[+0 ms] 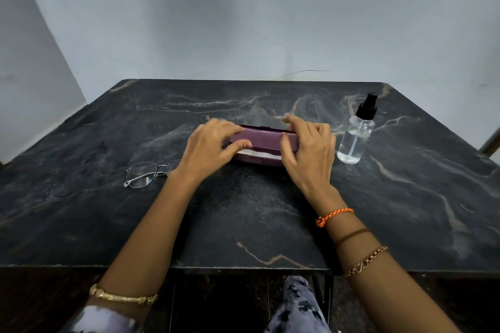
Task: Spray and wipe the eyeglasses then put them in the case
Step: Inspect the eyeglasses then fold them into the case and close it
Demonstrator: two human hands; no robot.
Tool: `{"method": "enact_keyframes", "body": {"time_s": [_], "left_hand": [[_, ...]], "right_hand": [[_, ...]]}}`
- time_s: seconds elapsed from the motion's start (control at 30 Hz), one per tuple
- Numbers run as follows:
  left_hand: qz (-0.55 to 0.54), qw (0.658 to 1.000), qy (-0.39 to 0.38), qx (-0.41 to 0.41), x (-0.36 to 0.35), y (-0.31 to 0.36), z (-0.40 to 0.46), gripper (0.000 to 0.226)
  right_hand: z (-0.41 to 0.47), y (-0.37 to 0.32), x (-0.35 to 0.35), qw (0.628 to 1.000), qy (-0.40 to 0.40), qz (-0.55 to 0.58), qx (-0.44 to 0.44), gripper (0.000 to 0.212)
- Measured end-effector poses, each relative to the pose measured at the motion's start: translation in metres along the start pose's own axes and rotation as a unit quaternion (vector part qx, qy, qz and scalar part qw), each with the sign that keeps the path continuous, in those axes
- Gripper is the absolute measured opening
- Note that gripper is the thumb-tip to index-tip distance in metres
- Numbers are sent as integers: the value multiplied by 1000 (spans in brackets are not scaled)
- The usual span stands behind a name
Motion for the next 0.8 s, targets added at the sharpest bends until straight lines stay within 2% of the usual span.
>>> {"method": "enact_keyframes", "body": {"time_s": [0.17, 0.33, 0.47, 0.6, 0.8], "left_hand": [[18, 993, 105, 44, 18, -12, -7, 18], [49, 979, 171, 98, 56, -41, -41, 14], [69, 971, 149, 173, 85, -73, -81, 13], [80, 960, 116, 240, 97, -91, -113, 19], [49, 960, 57, 270, 91, -93, -120, 27]], "right_hand": [[-12, -20, -5, 994, -19, -14, 104, 39], [-28, -46, -20, 965, -29, -42, 255, 25], [-32, -64, -30, 967, -54, -20, 250, 15], [-28, -78, -42, 969, -99, -38, 225, 13], [-33, -85, -52, 958, -131, -73, 244, 12]]}}
Point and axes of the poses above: each hand's wrist, its own z-axis towards the middle knuckle, its own x-axis out of the back of the hand, y = z × x, the point moved 2 cm from there along z, towards the middle knuckle, and after that the axes turned 3 degrees about -x, right-handed, at the moved point
